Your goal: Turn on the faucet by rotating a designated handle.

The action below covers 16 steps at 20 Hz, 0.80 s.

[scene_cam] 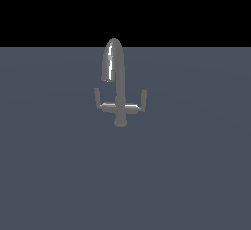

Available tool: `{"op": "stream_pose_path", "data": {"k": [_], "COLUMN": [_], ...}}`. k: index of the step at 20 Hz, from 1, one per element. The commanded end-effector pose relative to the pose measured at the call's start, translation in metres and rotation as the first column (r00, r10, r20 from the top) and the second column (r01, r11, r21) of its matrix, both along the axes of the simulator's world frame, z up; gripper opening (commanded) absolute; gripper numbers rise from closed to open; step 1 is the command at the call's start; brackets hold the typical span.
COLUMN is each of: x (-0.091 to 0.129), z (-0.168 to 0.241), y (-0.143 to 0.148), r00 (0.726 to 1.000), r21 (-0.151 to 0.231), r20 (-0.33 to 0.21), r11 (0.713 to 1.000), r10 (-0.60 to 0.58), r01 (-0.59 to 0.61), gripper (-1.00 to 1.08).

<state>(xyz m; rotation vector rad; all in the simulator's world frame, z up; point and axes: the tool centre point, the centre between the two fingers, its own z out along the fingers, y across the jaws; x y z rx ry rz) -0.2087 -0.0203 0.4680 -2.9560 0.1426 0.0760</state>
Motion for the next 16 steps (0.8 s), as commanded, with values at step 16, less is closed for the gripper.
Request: {"op": "stream_pose_path", "data": {"k": [16], "x": [0.093], "z": [-0.068], "y": [-0.050], "r00": [0.978], "r21": [0.359], "r20": [-0.160], "r11": [0.915], "r10": [-0.134], "r01": [0.184], "gripper": [-1.00]}}
